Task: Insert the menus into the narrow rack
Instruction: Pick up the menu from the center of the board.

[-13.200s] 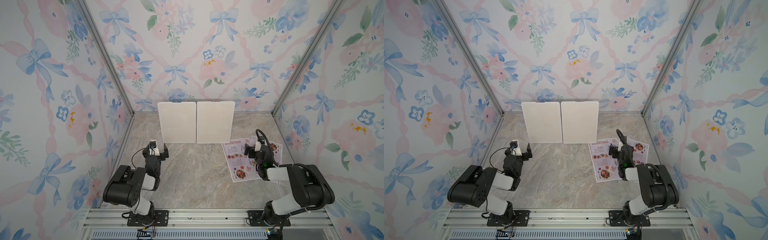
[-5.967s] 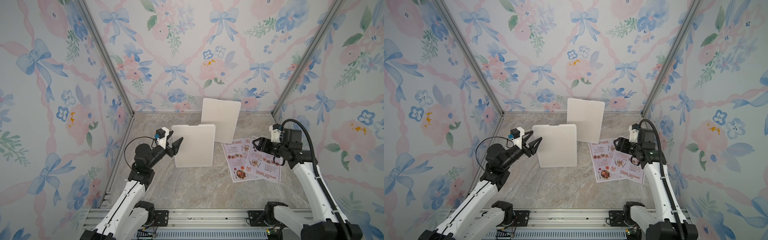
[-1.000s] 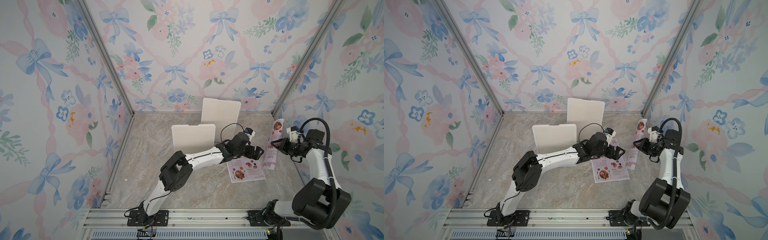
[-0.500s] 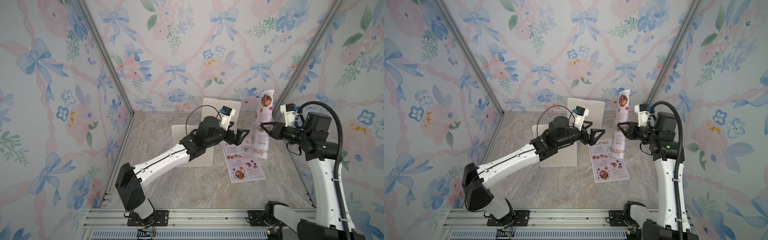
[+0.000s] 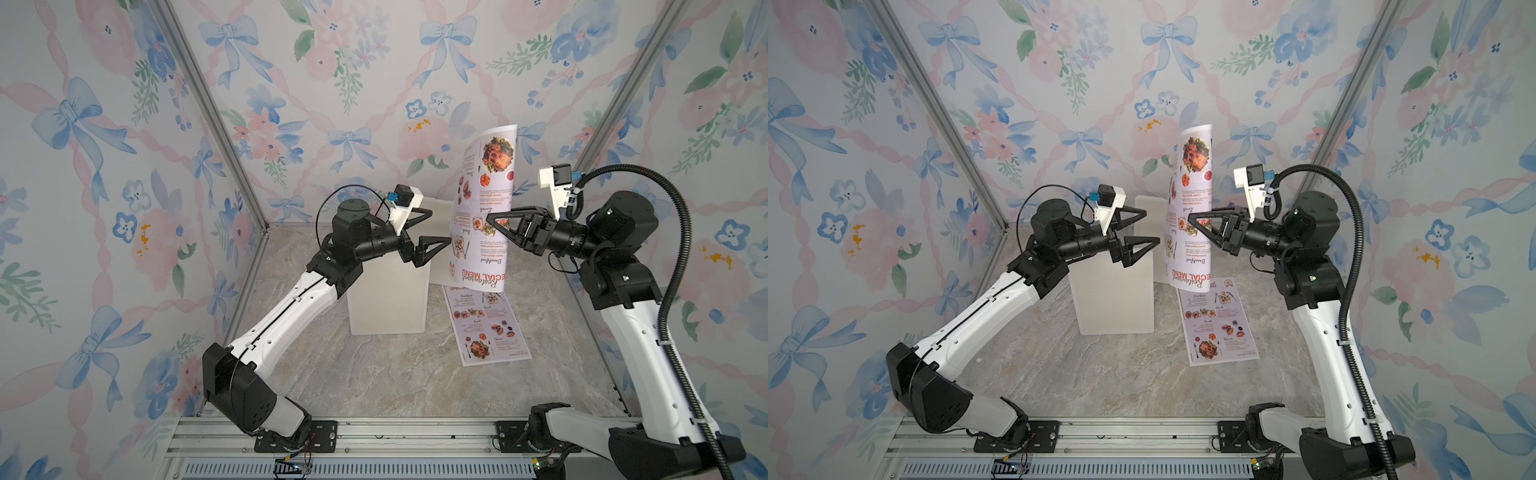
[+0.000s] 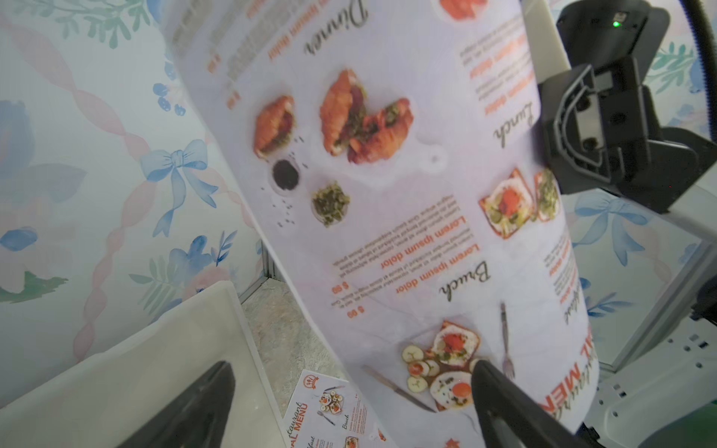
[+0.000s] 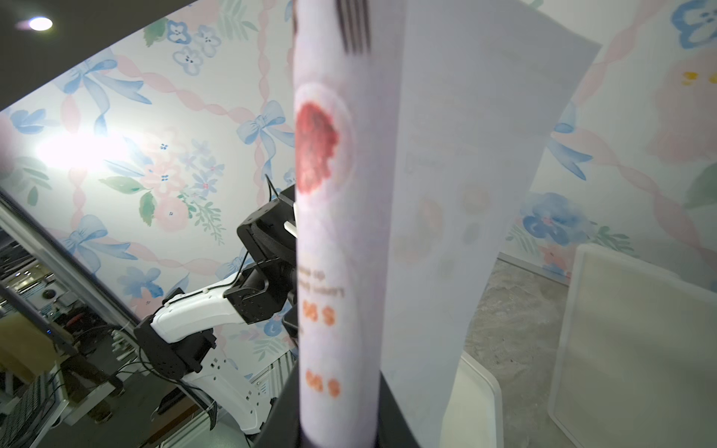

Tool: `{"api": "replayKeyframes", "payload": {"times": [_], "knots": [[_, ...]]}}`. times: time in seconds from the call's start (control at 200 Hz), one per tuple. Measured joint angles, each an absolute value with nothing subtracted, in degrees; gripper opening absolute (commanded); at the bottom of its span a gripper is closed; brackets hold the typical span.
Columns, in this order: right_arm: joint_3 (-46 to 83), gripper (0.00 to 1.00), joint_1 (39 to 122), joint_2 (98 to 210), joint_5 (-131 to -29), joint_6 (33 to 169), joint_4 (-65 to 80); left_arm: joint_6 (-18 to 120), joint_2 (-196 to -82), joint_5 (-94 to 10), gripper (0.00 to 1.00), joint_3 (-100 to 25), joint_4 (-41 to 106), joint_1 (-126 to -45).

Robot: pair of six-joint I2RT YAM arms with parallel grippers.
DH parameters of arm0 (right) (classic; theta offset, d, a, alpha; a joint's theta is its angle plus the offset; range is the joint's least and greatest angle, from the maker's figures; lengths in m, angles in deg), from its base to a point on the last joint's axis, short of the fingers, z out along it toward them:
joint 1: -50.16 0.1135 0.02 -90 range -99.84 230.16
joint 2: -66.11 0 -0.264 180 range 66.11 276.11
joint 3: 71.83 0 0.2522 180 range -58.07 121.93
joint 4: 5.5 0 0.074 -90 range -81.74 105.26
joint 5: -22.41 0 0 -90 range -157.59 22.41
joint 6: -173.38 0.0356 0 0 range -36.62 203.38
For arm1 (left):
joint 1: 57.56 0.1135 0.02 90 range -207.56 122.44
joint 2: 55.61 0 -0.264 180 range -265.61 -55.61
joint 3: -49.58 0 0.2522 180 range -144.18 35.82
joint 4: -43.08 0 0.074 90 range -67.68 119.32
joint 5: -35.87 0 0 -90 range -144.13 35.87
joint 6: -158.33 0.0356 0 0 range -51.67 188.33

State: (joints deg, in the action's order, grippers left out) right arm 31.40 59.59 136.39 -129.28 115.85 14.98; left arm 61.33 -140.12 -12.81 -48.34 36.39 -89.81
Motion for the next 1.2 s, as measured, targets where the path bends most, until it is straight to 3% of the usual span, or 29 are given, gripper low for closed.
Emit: {"api": "replayKeyframes", "payload": {"times": [0.34,0.665,0.985,1.2], "knots": [[33.08,0.24,60.07,139.43,-134.71,120.97,5.08,59.51,-140.32,-3.06,0.98,-52.03,36.74,-82.58],[33.08,0.24,60.51,141.14,-136.21,121.99,1.93,55.58,-144.36,5.79,0.96,-58.79,37.09,-84.81],[33.08,0.24,59.4,141.4,-135.86,118.1,5.12,53.15,-142.9,7.28,0.82,-58.81,39.51,-82.45],[33.08,0.24,59.51,141.4,-133.74,115.44,7.63,46.44,-139.68,7.43,0.57,-54.33,49.31,-81.57]]}}
